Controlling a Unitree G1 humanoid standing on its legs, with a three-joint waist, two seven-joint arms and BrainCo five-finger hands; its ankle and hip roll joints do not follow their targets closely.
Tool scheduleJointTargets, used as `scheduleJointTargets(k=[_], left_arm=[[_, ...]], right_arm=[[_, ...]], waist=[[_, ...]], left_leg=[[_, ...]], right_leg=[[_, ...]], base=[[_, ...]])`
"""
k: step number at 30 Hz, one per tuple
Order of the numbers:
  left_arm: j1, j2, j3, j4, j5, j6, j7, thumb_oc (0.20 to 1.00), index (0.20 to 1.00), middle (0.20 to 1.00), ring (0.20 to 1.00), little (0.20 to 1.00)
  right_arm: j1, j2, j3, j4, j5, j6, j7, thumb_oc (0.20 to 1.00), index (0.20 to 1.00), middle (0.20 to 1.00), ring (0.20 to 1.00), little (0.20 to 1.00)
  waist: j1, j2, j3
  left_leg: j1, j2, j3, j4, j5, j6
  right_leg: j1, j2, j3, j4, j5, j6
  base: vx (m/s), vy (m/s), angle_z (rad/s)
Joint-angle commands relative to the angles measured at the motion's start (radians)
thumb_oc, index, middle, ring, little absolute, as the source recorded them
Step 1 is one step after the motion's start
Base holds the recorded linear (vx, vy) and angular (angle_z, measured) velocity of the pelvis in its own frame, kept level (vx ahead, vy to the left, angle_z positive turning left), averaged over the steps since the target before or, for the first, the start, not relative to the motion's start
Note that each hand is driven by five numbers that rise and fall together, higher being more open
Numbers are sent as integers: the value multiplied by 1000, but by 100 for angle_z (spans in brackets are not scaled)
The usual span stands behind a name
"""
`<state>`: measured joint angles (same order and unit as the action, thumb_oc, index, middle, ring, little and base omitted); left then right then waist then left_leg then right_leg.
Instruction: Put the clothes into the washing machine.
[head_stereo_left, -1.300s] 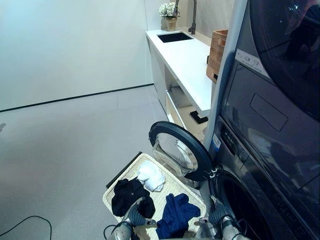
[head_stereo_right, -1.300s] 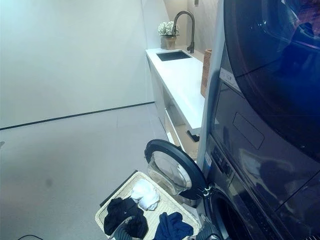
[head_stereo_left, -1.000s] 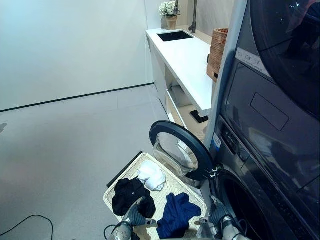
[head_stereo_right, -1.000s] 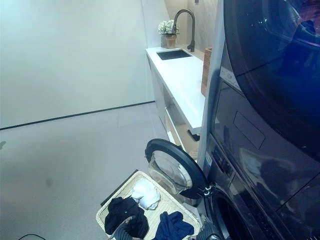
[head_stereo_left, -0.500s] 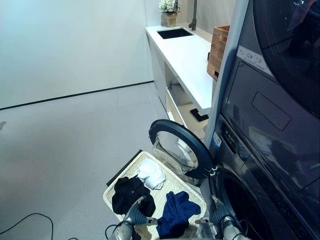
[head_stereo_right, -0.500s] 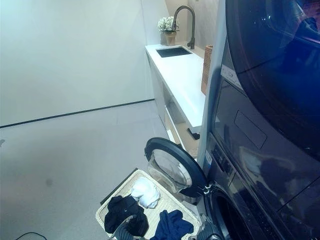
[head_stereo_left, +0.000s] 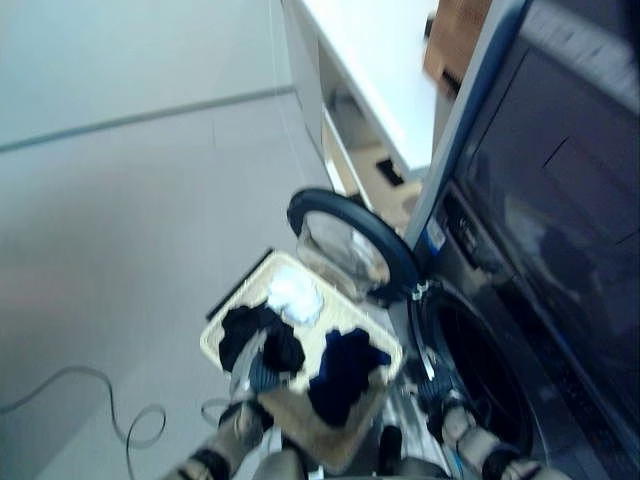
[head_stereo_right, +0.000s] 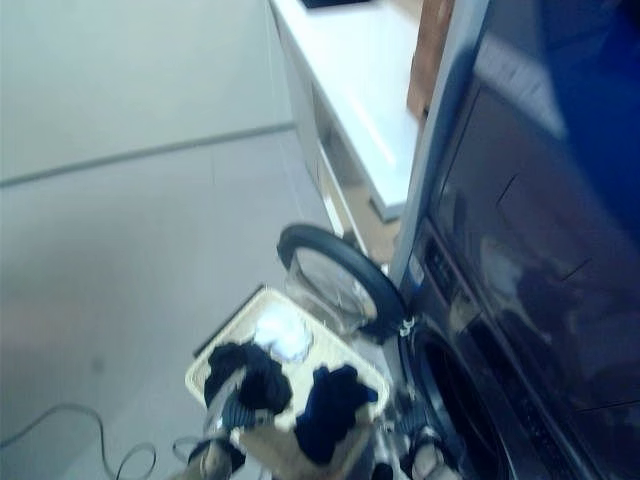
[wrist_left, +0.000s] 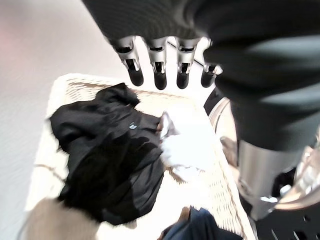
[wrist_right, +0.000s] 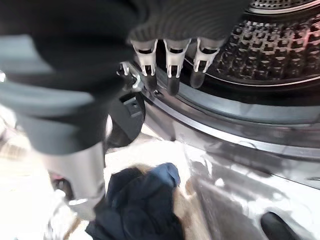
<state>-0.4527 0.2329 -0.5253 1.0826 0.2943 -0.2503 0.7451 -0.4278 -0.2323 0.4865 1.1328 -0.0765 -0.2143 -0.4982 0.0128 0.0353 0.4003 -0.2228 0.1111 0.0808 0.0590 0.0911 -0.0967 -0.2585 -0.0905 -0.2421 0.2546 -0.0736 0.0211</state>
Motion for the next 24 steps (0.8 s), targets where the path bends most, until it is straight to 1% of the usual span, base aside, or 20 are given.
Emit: scheduleJointTargets(k=[1, 3, 5, 7, 9, 11, 13, 15, 16, 17, 18, 19, 24], left_arm=[[-35, 1, 19, -41, 42, 23, 102, 1000, 1000, 1000, 1000, 1000], [-75, 11, 17, -64, 60, 37, 136, 1000, 1000, 1000, 1000, 1000], [-127, 26, 25, -84, 62, 52, 158, 1000, 1000, 1000, 1000, 1000], [-177, 41, 32, -87, 59, 54, 165, 1000, 1000, 1000, 1000, 1000], [-212, 50, 41, -89, 41, 59, 157, 1000, 1000, 1000, 1000, 1000], [-298, 84, 60, -67, -17, 60, 151, 1000, 1000, 1000, 1000, 1000], [-332, 103, 70, -56, -43, 63, 147, 1000, 1000, 1000, 1000, 1000], [-404, 150, 78, -36, -60, 77, 145, 1000, 1000, 1000, 1000, 1000], [-419, 159, 77, -32, -61, 82, 146, 1000, 1000, 1000, 1000, 1000], [-453, 181, 77, -22, -68, 87, 146, 1000, 1000, 1000, 1000, 1000], [-462, 186, 78, -21, -70, 89, 144, 1000, 1000, 1000, 1000, 1000], [-507, 216, 77, -10, -72, 101, 141, 1000, 1000, 1000, 1000, 1000], [-590, 254, 58, 18, -87, 137, 143, 1000, 1000, 1000, 1000, 1000]], right_arm=[[15, -5, 30, -80, 48, -38, -55, 1000, 1000, 1000, 1000, 1000], [-12, -8, 36, -98, 61, -33, -68, 1000, 1000, 1000, 1000, 1000], [-54, -14, 42, -119, 72, -13, -81, 1000, 1000, 1000, 1000, 1000], [-96, -17, 48, -127, 92, 3, -89, 1000, 1000, 1000, 1000, 1000], [-122, -20, 52, -133, 101, 10, -91, 1000, 1000, 1000, 1000, 1000], [-174, -23, 60, -151, 125, 30, -96, 1000, 1000, 1000, 1000, 1000], [-193, -24, 62, -163, 140, 39, -97, 1000, 1000, 1000, 1000, 1000], [-227, -35, 69, -196, 162, 57, -106, 1000, 1000, 1000, 1000, 1000], [-235, -38, 70, -200, 166, 59, -109, 1000, 1000, 1000, 1000, 1000], [-250, -49, 72, -215, 176, 62, -115, 1000, 1000, 1000, 1000, 1000], [-253, -52, 72, -216, 179, 61, -116, 1000, 1000, 1000, 1000, 1000], [-268, -73, 72, -236, 202, 57, -124, 1000, 1000, 1000, 1000, 1000], [-293, -103, 71, -282, 225, 52, -144, 1000, 1000, 1000, 1000, 1000]], waist=[[-8, -41, 18], [-10, -42, 41], [-12, -42, 65], [-12, -43, 85], [-14, -43, 97], [-20, -49, 120], [-21, -54, 120], [-29, -65, 120], [-30, -67, 120], [-34, -72, 120], [-34, -73, 120], [-39, -77, 120], [-47, -81, 120]], left_leg=[[2, -38, 42, 15, -21, -5], [-41, -45, 36, 18, -14, -4], [-92, -52, 40, 29, -10, -2], [-131, -56, 43, 43, -8, -4], [-156, -58, 43, 57, -7, -6], [-218, -58, 47, 99, -11, -13], [-253, -55, 51, 121, -14, -15], [-331, -40, 69, 169, -20, -23], [-349, -37, 72, 182, -22, -23], [-396, -31, 73, 209, -25, -25], [-406, -30, 74, 216, -26, -25], [-463, -22, 74, 249, -31, -28], [-566, -12, 74, 298, -40, -27]], right_leg=[[46, -14, 22, -62, 39, 55], [-5, -7, 28, -47, 41, 56], [-66, -5, 28, -20, 44, 62], [-112, -3, 29, 8, 43, 68], [-139, -2, 31, 27, 41, 70], [-203, -6, 32, 76, 33, 72], [-239, -10, 28, 101, 27, 71], [-312, -21, 16, 140, 23, 66], [-330, -24, 15, 150, 22, 64], [-371, -27, 16, 172, 21, 62], [-380, -28, 16, 178, 20, 61], [-435, -34, 15, 210, 14, 59], [-540, -45, 16, 268, 0, 58]], base=[[-133, 47, -8], [-136, 43, -8], [-138, 56, -4], [-107, 51, -5], [-67, 46, -1], [-82, 66, 0], [-43, 56, 0], [-37, 74, -3], [-41, 77, -3], [-23, 49, -5], [-29, 85, -7], [-19, 65, -4], [-19, 54, -2]])
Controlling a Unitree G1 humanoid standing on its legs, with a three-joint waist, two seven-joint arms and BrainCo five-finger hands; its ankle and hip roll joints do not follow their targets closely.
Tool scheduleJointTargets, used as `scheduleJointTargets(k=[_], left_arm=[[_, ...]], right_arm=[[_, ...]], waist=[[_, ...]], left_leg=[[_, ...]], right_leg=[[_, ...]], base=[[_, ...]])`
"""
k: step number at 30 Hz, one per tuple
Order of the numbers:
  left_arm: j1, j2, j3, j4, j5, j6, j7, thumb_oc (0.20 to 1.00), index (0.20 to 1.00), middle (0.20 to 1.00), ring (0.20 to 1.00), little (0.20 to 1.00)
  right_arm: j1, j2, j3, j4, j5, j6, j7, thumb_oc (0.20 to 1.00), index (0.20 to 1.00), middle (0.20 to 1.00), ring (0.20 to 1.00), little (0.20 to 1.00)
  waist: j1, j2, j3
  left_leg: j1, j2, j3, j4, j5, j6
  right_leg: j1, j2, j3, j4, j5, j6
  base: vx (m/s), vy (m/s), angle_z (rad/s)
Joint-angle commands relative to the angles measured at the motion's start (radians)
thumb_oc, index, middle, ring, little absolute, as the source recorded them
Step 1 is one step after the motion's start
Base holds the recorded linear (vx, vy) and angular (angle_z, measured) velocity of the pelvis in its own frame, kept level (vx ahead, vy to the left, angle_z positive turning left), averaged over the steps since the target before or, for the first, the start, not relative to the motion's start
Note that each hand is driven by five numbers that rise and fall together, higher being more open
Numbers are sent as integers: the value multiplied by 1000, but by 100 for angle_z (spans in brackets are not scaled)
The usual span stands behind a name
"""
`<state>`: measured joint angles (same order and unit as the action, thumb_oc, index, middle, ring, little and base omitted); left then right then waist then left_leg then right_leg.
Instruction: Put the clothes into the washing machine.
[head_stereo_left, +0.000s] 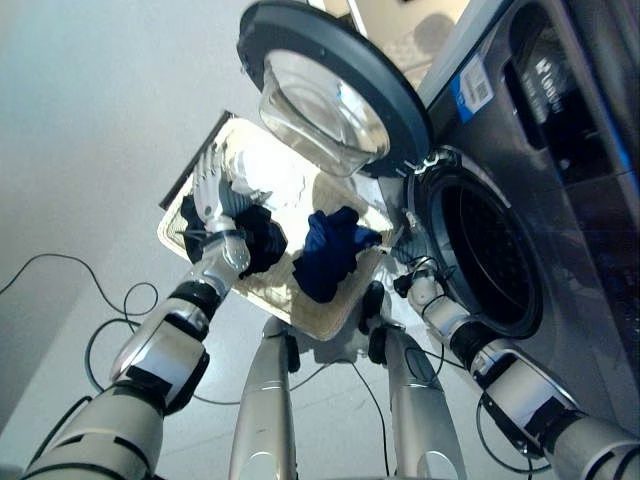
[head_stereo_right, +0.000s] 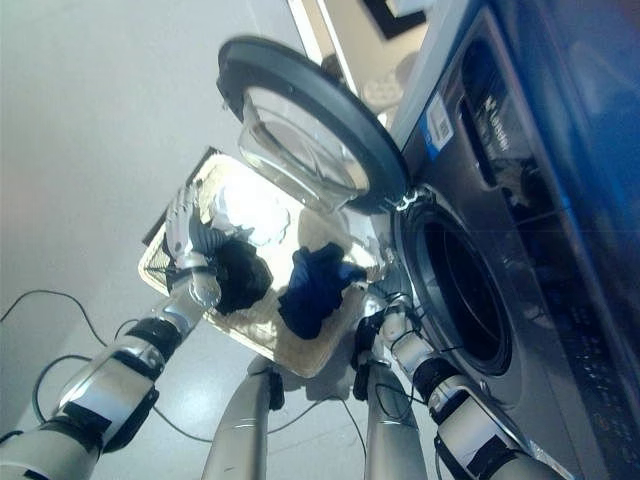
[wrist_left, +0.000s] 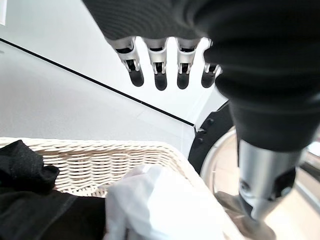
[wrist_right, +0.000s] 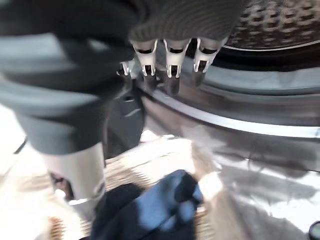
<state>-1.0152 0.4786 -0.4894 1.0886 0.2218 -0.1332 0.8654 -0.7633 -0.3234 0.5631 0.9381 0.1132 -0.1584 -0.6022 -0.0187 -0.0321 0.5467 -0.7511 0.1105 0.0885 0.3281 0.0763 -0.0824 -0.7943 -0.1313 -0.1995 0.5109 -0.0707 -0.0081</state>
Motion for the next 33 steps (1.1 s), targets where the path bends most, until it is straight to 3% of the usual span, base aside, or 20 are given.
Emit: scheduleJointTargets(k=[1, 6, 10, 18, 24, 25, 33], left_arm=[[-31, 9, 21, 14, -15, 21, 23, 1000, 1000, 1000, 1000, 1000], [-121, 33, -10, 85, -33, 65, -22, 1000, 1000, 1000, 1000, 1000], [-148, 34, -10, 99, -52, 66, -16, 1000, 1000, 1000, 1000, 1000], [-187, 30, -28, 123, -85, 75, -132, 1000, 1000, 1000, 1000, 1000], [-219, 28, -56, 144, -121, 134, -276, 1000, 1000, 1000, 1000, 1000], [-235, 32, -69, 153, -123, 171, -311, 1000, 1000, 1000, 1000, 1000], [-300, 58, -130, 203, -82, 262, -391, 1000, 1000, 1000, 1000, 1000]], right_arm=[[41, -13, -6, -88, 36, -3, -41, 1000, 1000, 1000, 1000, 1000], [5, -24, -5, -81, 95, -13, -61, 1000, 1000, 1000, 1000, 1000], [-6, -33, -10, -90, 109, -14, -76, 1000, 1000, 1000, 1000, 1000], [-26, -45, -12, -109, 125, -7, -84, 1000, 1000, 1000, 1000, 1000], [-43, -59, -9, -113, 132, 0, -76, 1000, 1000, 1000, 1000, 1000], [-50, -65, -8, -126, 135, 14, -73, 1000, 1000, 1000, 1000, 1000], [-71, -90, -9, -128, 174, 10, -85, 1000, 1000, 1000, 1000, 1000]], waist=[[-16, -14, -27], [-22, -17, -27], [-27, -23, -27], [-35, -39, -27], [-47, -42, -27], [-54, -44, -27], [-74, -47, -27]], left_leg=[[-41, -11, 66, 30, -26, -41], [-110, -9, 57, 45, -27, -43], [-141, -7, 55, 43, -24, -46], [-180, -4, 53, 36, -21, -53], [-195, -2, 63, 30, -15, -56], [-199, -1, 66, 29, -14, -57], [-218, 3, 81, 16, -2, -60]], right_leg=[[-8, -5, -26, 13, -3, 87], [-80, -6, -20, 31, 1, 92], [-109, -5, -23, 28, 5, 95], [-144, -2, -26, 12, 23, 106], [-160, 7, -21, -5, 34, 108], [-168, 11, -16, -8, 38, 110], [-189, 19, -3, -35, 58, 113]], base=[[-7, 42, 5], [1, 32, 0], [0, 0, 0], [0, 0, 0], [4, 8, 0], [25, 51, 0], [7, 39, -3]])
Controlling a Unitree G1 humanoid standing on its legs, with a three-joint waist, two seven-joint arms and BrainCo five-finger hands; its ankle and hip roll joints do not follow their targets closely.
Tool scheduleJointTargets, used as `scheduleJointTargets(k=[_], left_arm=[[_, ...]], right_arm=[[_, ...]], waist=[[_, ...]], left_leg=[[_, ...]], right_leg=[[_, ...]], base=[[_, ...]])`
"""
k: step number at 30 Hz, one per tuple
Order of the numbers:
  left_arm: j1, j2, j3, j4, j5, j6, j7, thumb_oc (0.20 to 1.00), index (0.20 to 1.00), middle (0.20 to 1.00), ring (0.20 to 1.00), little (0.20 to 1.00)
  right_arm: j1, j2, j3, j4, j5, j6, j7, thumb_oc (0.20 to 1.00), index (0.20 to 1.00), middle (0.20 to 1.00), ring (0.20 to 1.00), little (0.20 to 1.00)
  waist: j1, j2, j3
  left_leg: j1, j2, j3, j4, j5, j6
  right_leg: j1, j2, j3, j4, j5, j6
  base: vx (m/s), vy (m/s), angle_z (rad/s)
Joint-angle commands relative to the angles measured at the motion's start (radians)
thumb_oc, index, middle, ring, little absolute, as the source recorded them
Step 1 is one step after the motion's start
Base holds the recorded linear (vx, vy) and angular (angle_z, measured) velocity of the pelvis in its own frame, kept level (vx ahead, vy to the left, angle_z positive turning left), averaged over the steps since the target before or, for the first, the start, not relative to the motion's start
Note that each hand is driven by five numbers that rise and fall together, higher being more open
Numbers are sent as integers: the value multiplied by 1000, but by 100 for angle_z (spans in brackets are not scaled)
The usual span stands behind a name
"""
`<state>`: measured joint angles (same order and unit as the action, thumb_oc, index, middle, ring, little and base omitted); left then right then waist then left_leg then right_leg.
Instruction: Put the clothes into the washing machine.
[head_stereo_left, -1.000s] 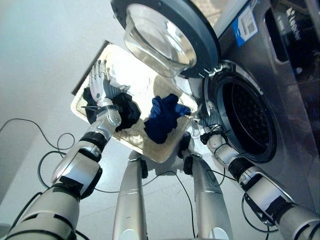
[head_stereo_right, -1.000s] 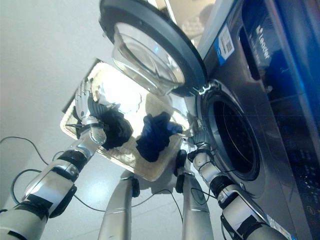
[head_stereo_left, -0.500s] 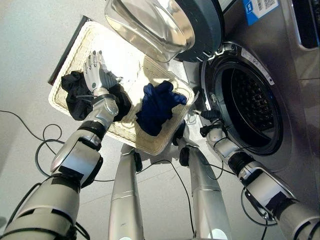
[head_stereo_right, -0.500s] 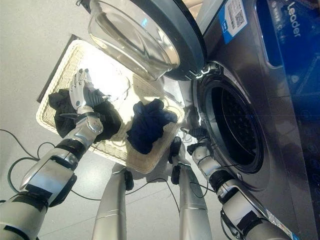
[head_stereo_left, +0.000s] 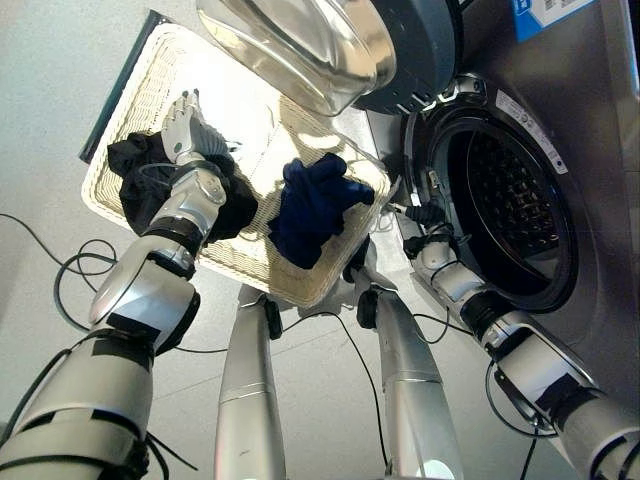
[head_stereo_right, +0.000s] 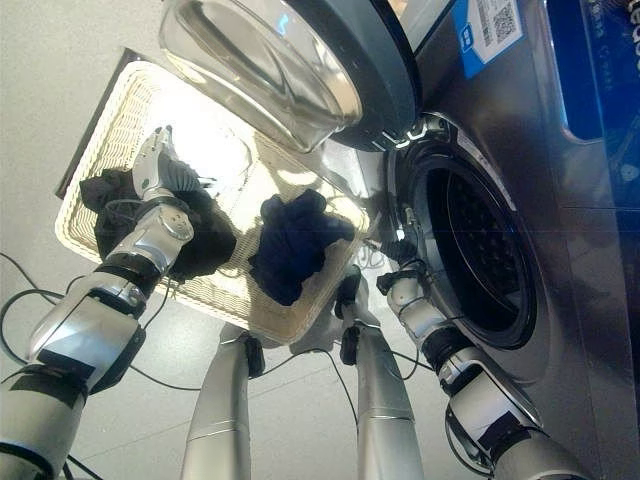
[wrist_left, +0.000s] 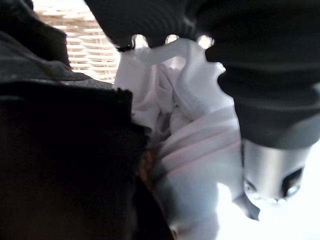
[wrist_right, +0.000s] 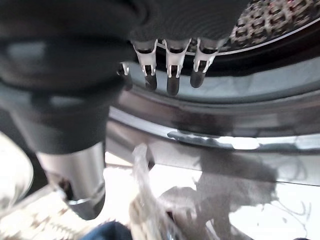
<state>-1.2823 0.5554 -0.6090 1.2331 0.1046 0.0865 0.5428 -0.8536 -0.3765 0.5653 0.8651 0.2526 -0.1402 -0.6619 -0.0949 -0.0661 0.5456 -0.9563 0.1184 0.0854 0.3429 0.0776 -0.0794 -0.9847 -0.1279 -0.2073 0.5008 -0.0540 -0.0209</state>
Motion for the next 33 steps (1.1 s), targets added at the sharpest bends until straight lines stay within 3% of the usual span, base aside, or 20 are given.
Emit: scheduleJointTargets(k=[1, 11, 14, 15, 16, 17, 33], left_arm=[[-43, -15, -17, 66, 35, 53, -75, 1000, 1000, 1000, 1000, 1000], [-109, 6, -39, 100, 4, 170, -136, 1000, 1000, 1000, 1000, 1000], [-118, 5, -38, 110, -16, 172, -166, 1000, 1000, 1000, 1000, 1000], [-121, 0, -35, 114, -36, 165, -189, 551, 551, 551, 551, 551], [-122, -2, -34, 114, -37, 152, -194, 332, 332, 332, 332, 332], [-125, -5, -33, 116, -28, 147, -212, 200, 200, 200, 200, 200], [-101, -20, -34, 149, -53, 120, -259, 200, 200, 200, 200, 200]], right_arm=[[19, -42, -11, -60, 47, -12, -28, 1000, 1000, 1000, 1000, 1000], [2, -63, -18, -150, 101, -34, -77, 1000, 1000, 1000, 1000, 1000], [-7, -59, -18, -151, 102, -45, -83, 1000, 1000, 1000, 1000, 1000], [-14, -56, -18, -155, 104, -46, -90, 1000, 1000, 1000, 1000, 1000], [-16, -55, -19, -156, 103, -47, -92, 1000, 1000, 1000, 1000, 1000], [-18, -54, -22, -155, 103, -50, -97, 1000, 1000, 1000, 1000, 1000], [-31, -44, -53, -148, 141, -81, -125, 1000, 1000, 1000, 1000, 1000]], waist=[[-1, -14, -26], [-20, -18, -26], [-23, -15, -26], [-25, -12, -26], [-25, -11, -26], [-26, -9, -26], [-28, -4, -26]], left_leg=[[-19, -4, 84, 4, -4, -64], [-71, -6, 77, -9, 6, -65], [-71, -8, 79, -16, 8, -66], [-75, -11, 78, -17, 9, -67], [-76, -12, 78, -19, 10, -67], [-73, -13, 78, -24, 11, -67], [2, -19, 105, -70, 26, -68]], right_leg=[[-7, 18, 9, -25, 42, 126], [-62, 32, 34, -44, 57, 125], [-63, 34, 39, -54, 60, 126], [-68, 36, 45, -58, 62, 125], [-69, 37, 47, -59, 63, 125], [-68, 37, 47, -62, 64, 127], [-10, 45, 43, -102, 82, 131]], base=[[9, 21, -4], [-12, 2, -2], [-13, 3, 0], [0, 0, 0], [-33, 2, -1], [0, 0, 0], [-2, -1, 0]])
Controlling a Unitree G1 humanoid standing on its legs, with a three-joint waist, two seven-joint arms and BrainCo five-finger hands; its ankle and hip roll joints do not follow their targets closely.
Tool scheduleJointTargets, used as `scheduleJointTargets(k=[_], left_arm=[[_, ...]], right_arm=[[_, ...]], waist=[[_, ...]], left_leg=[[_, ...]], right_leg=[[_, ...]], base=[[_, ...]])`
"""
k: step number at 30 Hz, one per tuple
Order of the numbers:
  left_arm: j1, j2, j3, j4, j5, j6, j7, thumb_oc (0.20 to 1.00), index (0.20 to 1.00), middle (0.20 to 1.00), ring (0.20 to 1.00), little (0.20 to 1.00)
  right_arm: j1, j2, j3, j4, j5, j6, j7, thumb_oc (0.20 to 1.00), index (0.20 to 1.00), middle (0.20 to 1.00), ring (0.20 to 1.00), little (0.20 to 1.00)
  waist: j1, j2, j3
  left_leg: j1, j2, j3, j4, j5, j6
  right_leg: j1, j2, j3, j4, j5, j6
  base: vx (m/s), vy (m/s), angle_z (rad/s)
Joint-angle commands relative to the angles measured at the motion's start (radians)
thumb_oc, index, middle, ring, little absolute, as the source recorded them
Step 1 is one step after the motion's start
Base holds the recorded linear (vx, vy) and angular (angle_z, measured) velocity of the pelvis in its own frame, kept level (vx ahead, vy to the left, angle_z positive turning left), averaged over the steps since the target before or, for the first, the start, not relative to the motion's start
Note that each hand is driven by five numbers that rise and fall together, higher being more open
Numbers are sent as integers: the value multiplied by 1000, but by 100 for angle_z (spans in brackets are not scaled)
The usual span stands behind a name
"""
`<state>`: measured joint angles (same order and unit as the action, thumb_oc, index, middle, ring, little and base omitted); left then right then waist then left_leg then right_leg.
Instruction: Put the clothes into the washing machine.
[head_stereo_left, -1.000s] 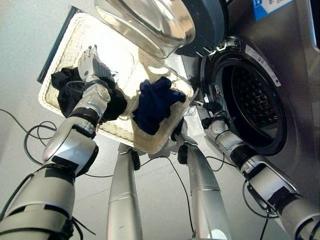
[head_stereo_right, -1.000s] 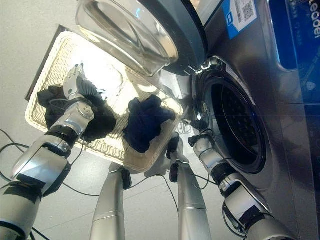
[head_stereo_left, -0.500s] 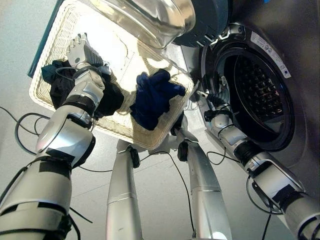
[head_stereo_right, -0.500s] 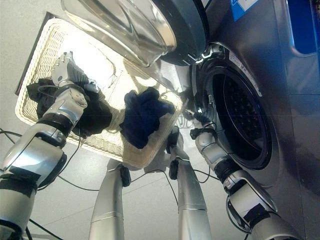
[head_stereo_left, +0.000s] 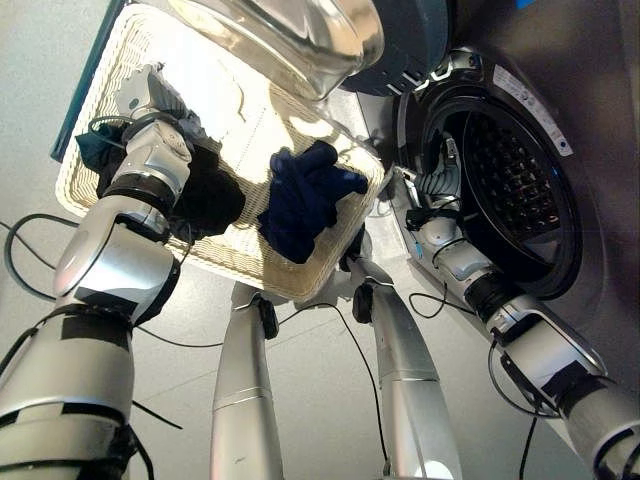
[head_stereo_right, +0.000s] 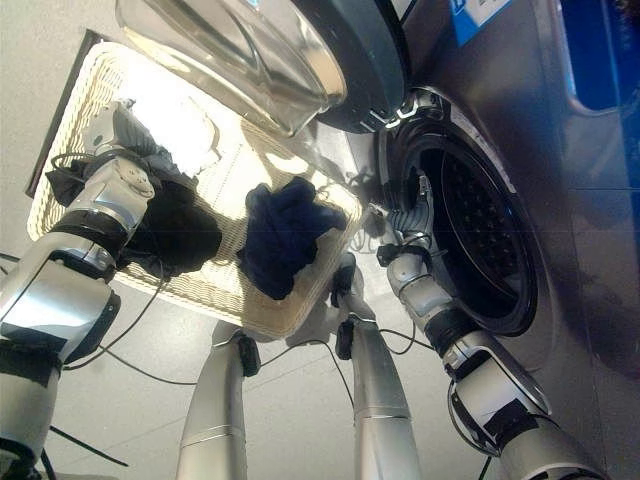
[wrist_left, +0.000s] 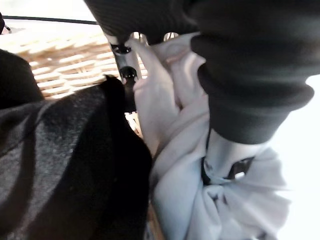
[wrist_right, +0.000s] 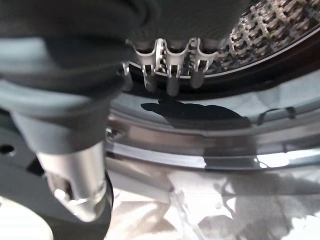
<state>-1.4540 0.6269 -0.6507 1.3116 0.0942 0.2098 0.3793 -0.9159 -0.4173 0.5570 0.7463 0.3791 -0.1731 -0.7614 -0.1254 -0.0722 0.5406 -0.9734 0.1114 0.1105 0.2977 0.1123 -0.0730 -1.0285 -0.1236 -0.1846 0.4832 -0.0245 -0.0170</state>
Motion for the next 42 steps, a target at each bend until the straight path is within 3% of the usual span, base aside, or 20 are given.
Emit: scheduleJointTargets(k=[1, 12, 16, 20, 21, 24, 32, 37, 42], left_arm=[[72, -92, 9, 70, -47, -4, -98, 200, 200, 200, 200, 200], [123, -87, 45, 19, -90, -101, -17, 200, 200, 200, 200, 200], [191, -84, 138, -100, -199, -277, 30, 200, 200, 200, 200, 200], [252, -94, 177, -190, -202, -367, 42, 200, 200, 200, 200, 200], [316, -103, 209, -291, -195, -412, 72, 200, 200, 200, 200, 200], [401, -114, 241, -399, -179, -457, 95, 200, 200, 200, 200, 200], [546, -146, 262, -545, -112, -508, 89, 200, 200, 200, 200, 200], [621, -150, 261, -609, -83, -552, 61, 200, 200, 200, 200, 200], [656, -136, 247, -653, -58, -557, 41, 200, 200, 200, 200, 200]], right_arm=[[34, -2, -46, -33, 14, -47, -26, 1000, 1000, 1000, 1000, 1000], [62, 8, -51, -58, 14, -59, -29, 1000, 1000, 1000, 1000, 1000], [100, 24, -59, -111, -11, -52, -36, 1000, 1000, 1000, 1000, 1000], [126, 28, -69, -135, -49, -48, -36, 1000, 1000, 1000, 1000, 1000], [152, 23, -82, -170, -62, -52, -16, 1000, 1000, 1000, 1000, 1000], [193, 22, -106, -202, -83, -62, 7, 1000, 1000, 1000, 1000, 1000], [246, 14, -136, -253, -177, -55, 34, 1000, 1000, 1000, 1000, 1000], [267, -20, -132, -281, -274, -45, 132, 1000, 1000, 1000, 1000, 1000], [275, -48, -126, -296, -288, -38, 150, 1000, 1000, 1000, 1000, 1000]], waist=[[3, 2, -21], [21, 24, -21], [40, 31, -21], [52, 38, -21], [65, 45, -21], [82, 52, -21], [112, 64, -21], [126, 73, -21], [134, 77, -21]], left_leg=[[22, -11, 81, -26, -8, -74], [69, -20, 83, -42, -5, -71], [121, -26, 83, -51, -16, -69], [147, -30, 74, -41, -29, -65], [166, -34, 68, -37, -39, -62], [188, -37, 62, -32, -51, -57], [243, -44, 48, -33, -74, -44], [271, -48, 41, -26, -88, -34], [280, -48, 40, -22, -93, -30]], right_leg=[[37, 40, 20, -84, 51, 127], [73, 36, 5, -62, 34, 123], [125, 27, -19, -52, 14, 122], [151, 19, -30, -39, 1, 121], [172, 12, -41, -31, -11, 119], [198, 2, -53, -19, -25, 118], [249, -19, -75, 1, -45, 123], [271, -36, -86, 21, -55, 127], [279, -44, -93, 26, -56, 130]], base=[[0, 0, 0], [-2, -19, 1], [-12, -37, 3], [10, -20, 4], [13, -9, 3], [18, -37, 5], [23, -30, 11], [32, -14, 7], [28, -25, 7]])
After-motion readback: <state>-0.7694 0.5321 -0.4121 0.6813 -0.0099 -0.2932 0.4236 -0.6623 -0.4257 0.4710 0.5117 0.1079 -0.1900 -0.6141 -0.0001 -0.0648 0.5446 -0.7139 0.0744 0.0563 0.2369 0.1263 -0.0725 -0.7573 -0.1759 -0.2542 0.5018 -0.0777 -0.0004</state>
